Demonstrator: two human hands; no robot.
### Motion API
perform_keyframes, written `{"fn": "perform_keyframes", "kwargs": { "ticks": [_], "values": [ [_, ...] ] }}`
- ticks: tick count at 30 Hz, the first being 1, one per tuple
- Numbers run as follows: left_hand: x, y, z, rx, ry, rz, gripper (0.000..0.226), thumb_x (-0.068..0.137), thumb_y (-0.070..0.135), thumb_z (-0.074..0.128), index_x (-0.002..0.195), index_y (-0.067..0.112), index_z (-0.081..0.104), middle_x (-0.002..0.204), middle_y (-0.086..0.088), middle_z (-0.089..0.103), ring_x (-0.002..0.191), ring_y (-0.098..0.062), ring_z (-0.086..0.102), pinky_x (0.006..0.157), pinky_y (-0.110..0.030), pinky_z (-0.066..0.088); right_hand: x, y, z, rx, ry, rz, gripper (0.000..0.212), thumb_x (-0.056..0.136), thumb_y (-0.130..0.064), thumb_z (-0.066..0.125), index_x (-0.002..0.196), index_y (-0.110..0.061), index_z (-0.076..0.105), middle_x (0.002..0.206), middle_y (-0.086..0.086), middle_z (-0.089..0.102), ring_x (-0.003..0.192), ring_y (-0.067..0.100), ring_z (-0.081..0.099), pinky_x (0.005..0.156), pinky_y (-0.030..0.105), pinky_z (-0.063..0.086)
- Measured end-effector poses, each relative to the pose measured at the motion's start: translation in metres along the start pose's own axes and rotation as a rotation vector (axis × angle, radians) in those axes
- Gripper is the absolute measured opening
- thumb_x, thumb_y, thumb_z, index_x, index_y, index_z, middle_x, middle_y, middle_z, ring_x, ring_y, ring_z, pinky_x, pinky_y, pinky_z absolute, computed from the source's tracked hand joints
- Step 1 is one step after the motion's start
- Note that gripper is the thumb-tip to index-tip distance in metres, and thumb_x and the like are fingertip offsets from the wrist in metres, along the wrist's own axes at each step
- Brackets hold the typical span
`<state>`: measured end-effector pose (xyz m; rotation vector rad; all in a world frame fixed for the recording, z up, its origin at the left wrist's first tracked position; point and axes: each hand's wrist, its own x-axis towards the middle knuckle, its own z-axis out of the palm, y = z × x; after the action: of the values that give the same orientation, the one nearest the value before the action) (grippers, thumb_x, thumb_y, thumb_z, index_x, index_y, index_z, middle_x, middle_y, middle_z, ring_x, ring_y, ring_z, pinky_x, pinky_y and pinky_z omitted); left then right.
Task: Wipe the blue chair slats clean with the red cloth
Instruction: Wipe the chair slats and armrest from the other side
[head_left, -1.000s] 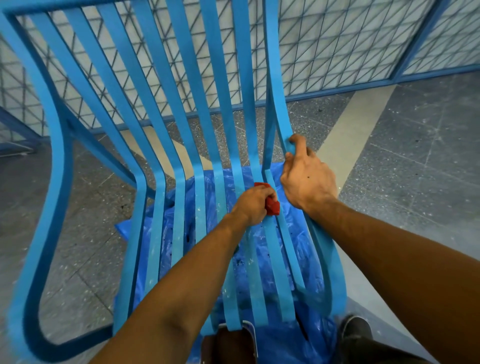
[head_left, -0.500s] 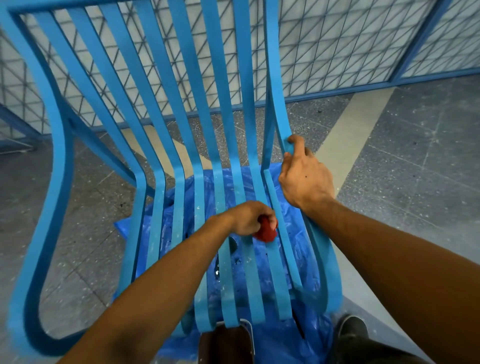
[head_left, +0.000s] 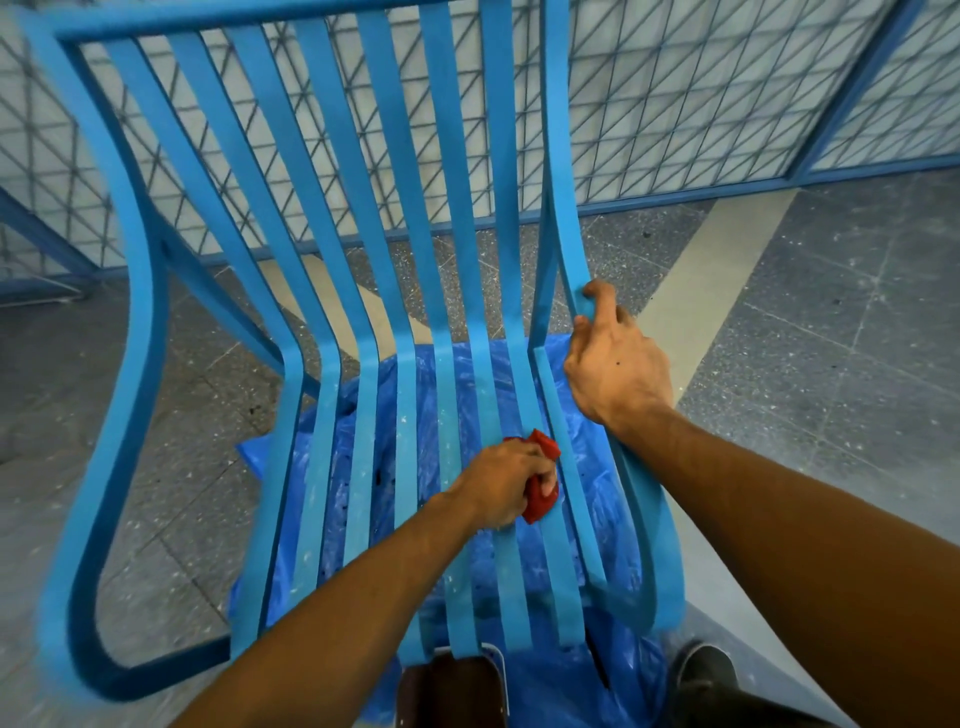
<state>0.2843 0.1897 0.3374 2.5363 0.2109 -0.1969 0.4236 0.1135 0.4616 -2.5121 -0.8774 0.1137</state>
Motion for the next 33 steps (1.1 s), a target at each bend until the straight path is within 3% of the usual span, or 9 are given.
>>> {"fn": "perform_keyframes", "kwargs": {
  "ticks": [3,5,9,13,17,20,24,29,33],
  "values": [
    [-0.013,0.007,-0.002,-0.085,-0.076,-0.024,0.026,0.080,-0.001,0.062,0.098,0.013,0.072,0.107,0.000,0.070,0.101,-0.016,0.063,0.089,-0.028,0.048,0.000,0.001,0.000,0.016,0.001,0.004,0.032,0.104,-0.034,0.030,0.136,-0.028,0.028,0.112,0.013,0.063,0.079,0.040,0.066,0.076,0.056,0.055],
    [-0.028,0.020,-0.004,-0.429,-0.051,-0.139,0.014,0.077,0.008,0.068,0.090,0.005,0.070,0.096,-0.008,0.069,0.085,-0.017,0.066,0.075,-0.027,0.052,0.000,0.001,0.000,0.027,0.000,0.006,0.032,0.104,-0.035,0.029,0.135,-0.029,0.027,0.113,0.013,0.064,0.080,0.041,0.066,0.076,0.056,0.055],
    [-0.057,0.039,0.005,-1.180,0.224,-0.401,0.026,0.089,-0.011,0.046,0.101,0.007,0.060,0.102,-0.021,0.063,0.079,-0.030,0.058,0.063,-0.037,0.050,0.001,0.000,0.002,0.029,0.010,-0.008,0.031,0.104,-0.036,0.029,0.134,-0.030,0.026,0.113,0.016,0.064,0.080,0.043,0.065,0.075,0.057,0.055],
    [-0.077,0.034,0.010,-1.466,0.551,-0.635,0.041,0.096,-0.007,0.034,0.117,0.016,0.061,0.104,-0.018,0.073,0.086,-0.042,0.069,0.072,-0.051,0.059,0.001,0.001,0.002,0.037,0.002,0.000,0.030,0.104,-0.034,0.030,0.134,-0.028,0.027,0.112,0.014,0.064,0.076,0.039,0.064,0.072,0.052,0.056],
    [-0.090,0.035,0.010,-1.725,0.477,-0.754,0.032,0.093,0.015,0.040,0.117,0.005,0.058,0.090,-0.019,0.072,0.075,-0.037,0.068,0.066,-0.043,0.055,0.001,0.002,0.002,0.032,0.002,-0.002,0.033,0.105,-0.032,0.031,0.137,-0.026,0.028,0.113,0.014,0.064,0.070,0.030,0.058,0.068,0.045,0.053],
    [-0.090,0.039,0.016,-1.505,0.390,-0.798,0.028,0.091,0.024,0.063,0.114,0.010,0.057,0.099,-0.019,0.071,0.082,-0.040,0.071,0.068,-0.044,0.058,0.001,0.002,0.002,0.022,0.007,0.006,0.034,0.105,-0.033,0.030,0.137,-0.026,0.028,0.114,0.015,0.064,0.074,0.034,0.061,0.072,0.050,0.055],
    [-0.091,0.042,0.029,-1.109,0.449,-0.755,0.048,0.082,0.001,0.070,0.112,0.025,0.041,0.108,-0.012,0.065,0.069,-0.027,0.072,0.058,-0.037,0.060,0.000,0.001,0.004,0.024,0.005,0.002,0.033,0.104,-0.035,0.029,0.136,-0.028,0.027,0.110,0.014,0.064,0.074,0.035,0.065,0.071,0.055,0.057],
    [-0.104,0.029,0.044,-0.240,0.511,-0.667,0.037,0.083,0.021,0.071,0.120,0.020,0.063,0.126,-0.002,0.052,0.118,-0.022,0.049,0.101,-0.032,0.044,0.000,0.001,0.004,0.014,0.017,0.006,0.032,0.104,-0.035,0.029,0.135,-0.028,0.028,0.109,0.012,0.063,0.072,0.031,0.063,0.071,0.054,0.057],
    [-0.106,0.045,0.053,-0.192,0.429,-0.642,0.056,0.093,0.052,0.056,0.138,0.020,0.053,0.135,-0.003,0.051,0.125,-0.026,0.048,0.104,-0.039,0.045,0.000,0.002,0.006,0.016,0.019,-0.008,0.031,0.104,-0.036,0.029,0.135,-0.028,0.026,0.105,0.011,0.063,0.070,0.031,0.064,0.068,0.053,0.058]
  ]
}}
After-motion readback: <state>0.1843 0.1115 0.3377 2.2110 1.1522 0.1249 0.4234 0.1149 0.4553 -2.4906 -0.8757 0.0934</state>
